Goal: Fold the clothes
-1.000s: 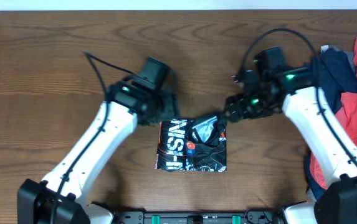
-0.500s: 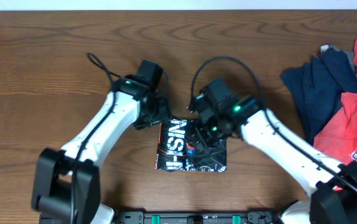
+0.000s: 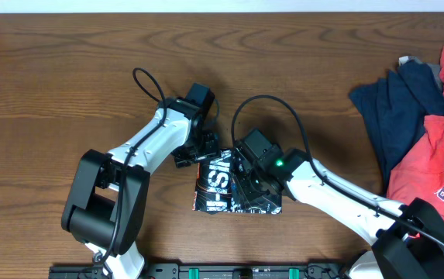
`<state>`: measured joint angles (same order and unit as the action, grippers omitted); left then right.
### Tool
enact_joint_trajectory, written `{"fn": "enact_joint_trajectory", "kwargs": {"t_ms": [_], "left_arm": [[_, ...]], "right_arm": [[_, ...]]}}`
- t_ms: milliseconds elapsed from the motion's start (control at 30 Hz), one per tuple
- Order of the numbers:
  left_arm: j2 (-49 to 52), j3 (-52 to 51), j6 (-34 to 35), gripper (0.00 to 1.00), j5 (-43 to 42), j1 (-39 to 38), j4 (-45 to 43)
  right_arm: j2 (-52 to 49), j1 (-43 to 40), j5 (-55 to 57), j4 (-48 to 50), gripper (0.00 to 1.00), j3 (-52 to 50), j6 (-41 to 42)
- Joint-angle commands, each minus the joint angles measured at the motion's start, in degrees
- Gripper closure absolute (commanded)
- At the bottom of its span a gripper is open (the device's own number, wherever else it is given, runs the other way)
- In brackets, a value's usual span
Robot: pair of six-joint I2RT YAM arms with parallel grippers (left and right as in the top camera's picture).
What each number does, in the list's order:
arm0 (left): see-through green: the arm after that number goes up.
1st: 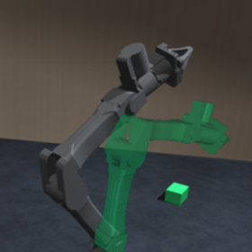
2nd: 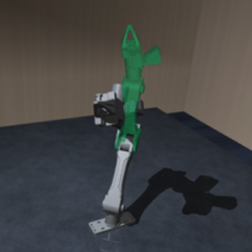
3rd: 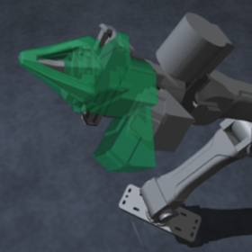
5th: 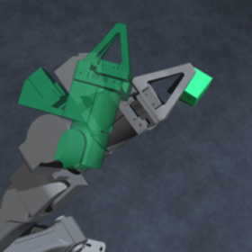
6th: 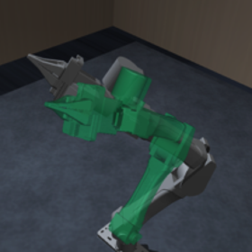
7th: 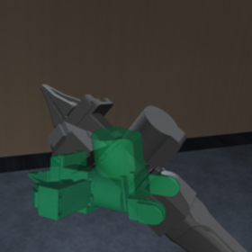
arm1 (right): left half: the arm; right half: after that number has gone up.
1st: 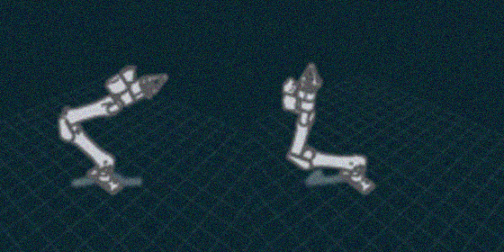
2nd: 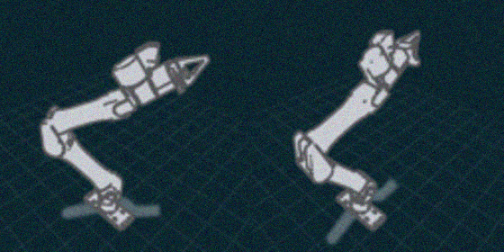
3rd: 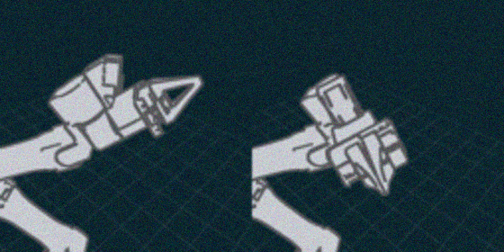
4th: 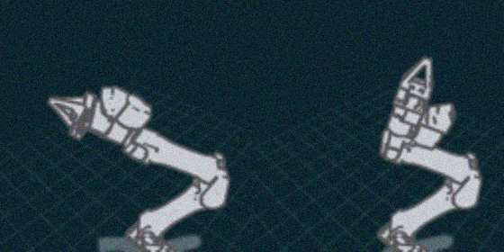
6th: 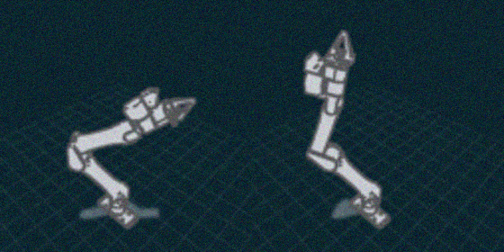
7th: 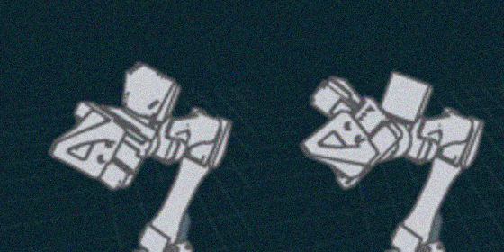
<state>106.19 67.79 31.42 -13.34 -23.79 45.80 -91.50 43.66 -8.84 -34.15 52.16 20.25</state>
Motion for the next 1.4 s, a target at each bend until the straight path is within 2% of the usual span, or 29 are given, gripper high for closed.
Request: {"fn": "enact_joint_trajectory", "kwargs": {"t_ms": [0,67,100,133,200,300,400,500,633,833,1033,1133,1200,1300,1367], "left_arm": [[0.55,-0.72,-0.79,0.28,0.09,-0.09,-0.33],[0.55,-0.72,-0.79,0.27,0.09,-0.09,-0.44],[0.55,-0.72,-0.79,0.27,0.09,-0.09,-0.46],[0.55,-0.72,-0.79,0.27,0.09,-0.09,-0.46],[0.55,-0.72,-0.79,0.27,0.09,-0.09,-0.46],[0.55,-0.72,-0.79,0.27,0.09,-0.09,-0.48],[0.55,-0.72,-0.79,0.28,0.07,-0.09,-0.46],[0.55,-0.72,-0.79,0.28,0.07,-0.09,-0.46],[0.55,-0.72,-0.79,0.28,0.09,-0.09,-0.48],[0.42,-0.70,-1.49,0.28,-1.46,-0.07,-0.52],[-2.01,0.09,-9.05,0.29,-2.71,-0.02,-3.69],[-2.99,0.70,-11.21,0.28,-2.86,-0.09,-5.68],[-3.21,0.81,-12.61,0.28,-4.92,-0.09,-6.99],[-3.21,0.81,-13.86,0.28,-8.41,-0.22,-8.24],[-3.21,0.79,-14.82,0.28,-8.52,-0.92,-8.85]], "right_arm": [[-0.37,0.57,2.82,2.05,0.58,-1.33,6.29],[-0.37,0.57,2.84,2.64,0.58,-1.40,6.80],[-0.37,0.57,2.82,2.71,0.62,-1.40,6.84],[-0.37,0.57,2.80,2.69,0.69,-1.40,6.97],[-0.37,0.57,2.54,1.60,0.98,-1.40,7.56],[-0.31,0.50,3.34,-4.52,0.99,-1.38,15.52],[-0.31,0.50,5.31,-14.80,0.99,-1.38,27.85],[-0.31,0.76,8.09,-25.27,0.99,-1.40,35.01],[-0.31,0.76,11.04,-28.96,0.96,-1.40,39.56],[-0.20,-0.09,12.35,-27.47,0.90,-1.38,39.52],[2.23,-5.40,21.94,-37.07,0.90,-1.36,49.86],[4.15,-9.88,23.17,-38.75,0.91,-1.36,49.66],[5.38,-12.11,20.39,-37.55,0.93,-1.33,45.48],[7.21,-13.03,8.35,-30.86,0.93,-1.33,28.63],[7.56,-12.31,-1.75,-26.71,0.86,-1.33,17.18]]}}
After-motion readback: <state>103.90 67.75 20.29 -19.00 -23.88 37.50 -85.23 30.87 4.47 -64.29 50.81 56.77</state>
